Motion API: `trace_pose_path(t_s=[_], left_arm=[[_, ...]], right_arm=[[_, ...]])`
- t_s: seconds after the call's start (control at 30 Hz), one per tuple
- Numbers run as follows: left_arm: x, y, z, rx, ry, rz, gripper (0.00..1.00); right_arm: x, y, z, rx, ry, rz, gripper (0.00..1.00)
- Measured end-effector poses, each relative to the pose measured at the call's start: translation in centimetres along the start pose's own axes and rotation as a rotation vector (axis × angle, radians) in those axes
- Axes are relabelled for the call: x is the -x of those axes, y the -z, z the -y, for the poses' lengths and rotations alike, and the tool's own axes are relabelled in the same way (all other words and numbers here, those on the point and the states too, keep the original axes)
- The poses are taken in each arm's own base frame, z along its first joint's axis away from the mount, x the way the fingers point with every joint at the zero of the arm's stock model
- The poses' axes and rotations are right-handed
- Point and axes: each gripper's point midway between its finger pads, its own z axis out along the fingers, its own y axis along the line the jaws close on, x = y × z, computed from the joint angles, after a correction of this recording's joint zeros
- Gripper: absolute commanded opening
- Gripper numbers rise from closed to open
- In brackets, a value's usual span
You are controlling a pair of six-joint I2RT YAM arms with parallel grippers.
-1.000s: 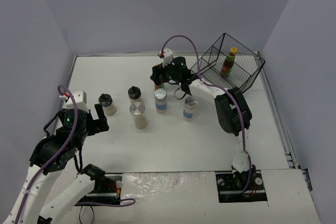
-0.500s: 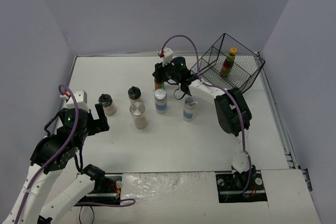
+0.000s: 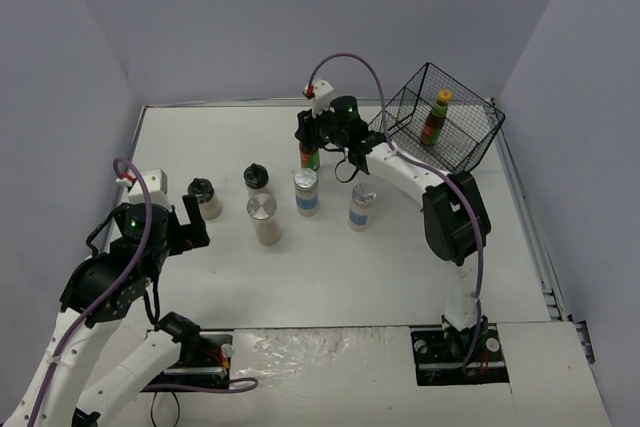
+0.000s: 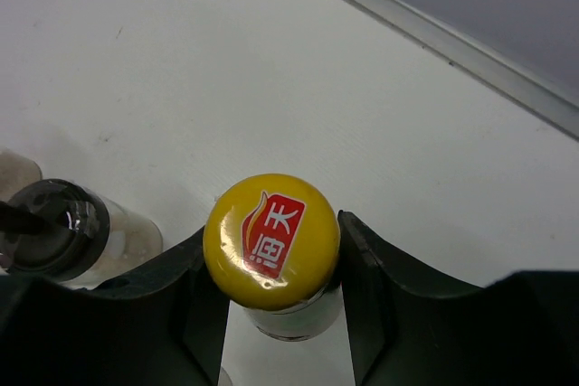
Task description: Organize the condiment bottles
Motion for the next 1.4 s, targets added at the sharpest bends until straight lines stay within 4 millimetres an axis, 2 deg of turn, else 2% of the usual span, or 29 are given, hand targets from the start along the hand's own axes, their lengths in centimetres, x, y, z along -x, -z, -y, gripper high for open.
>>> trace_pose_path(t_s=[0.07, 0.17, 0.3, 0.4, 0.5, 0.57, 0.67, 0.73, 0.8, 0.93, 1.33, 1.4], left_arm=[[0.2, -0.1, 0.1, -0.002, 0.002, 0.004, 0.97], [0.3, -0.3, 0.3, -0.001, 0.001, 0.003, 0.97], [0.3, -0.5, 0.4, 0.000, -0.001, 0.001, 0.97], [0.4, -0.6, 0.5, -0.002, -0.001, 0.004, 0.97], [0.5, -0.6, 0.6, -0.005, 0.000, 0.007, 0.97], [0.5, -0.7, 0.6, -0.008, 0.000, 0.006, 0.97], [0.4, -0.7, 0.9, -0.018, -0.002, -0.003, 0.97], [0.4, -0.8, 1.1, -0.025, -0.002, -0.007, 0.97], [0.4, -0.8, 1.2, -0.031, -0.001, -0.008, 0.97], [0.3, -0.8, 1.5, -0.045, -0.001, -0.013, 0.97], [0.4, -0.3, 1.5, -0.063, 0.011, 0.001, 0.97], [0.4, -0.2, 1.5, -0.065, 0.014, 0.004, 0.97]], right_arm=[[2.4, 1.2, 0.1, -0.018, 0.013, 0.020, 0.00], [7.7, 4.3, 0.6, -0.078, 0.042, 0.093, 0.00], [15.3, 10.9, 2.3, -0.207, 0.056, 0.236, 0.00], [19.6, 17.1, 5.9, -0.358, 0.034, 0.338, 0.00], [21.7, 23.6, 11.7, -0.563, -0.014, 0.416, 0.00], [21.7, 27.8, 15.7, -0.708, -0.047, 0.439, 0.00], [20.2, 32.6, 21.0, -0.897, -0.096, 0.430, 0.00], [18.8, 34.2, 23.3, -0.970, -0.122, 0.408, 0.00], [17.4, 34.8, 24.6, -1.007, -0.142, 0.375, 0.00], [15.5, 34.4, 26.3, -1.032, -0.171, 0.332, 0.00], [9.4, 30.7, 29.7, -1.057, -0.218, 0.236, 0.00], [9.1, 30.6, 30.4, -1.070, -0.221, 0.254, 0.00]])
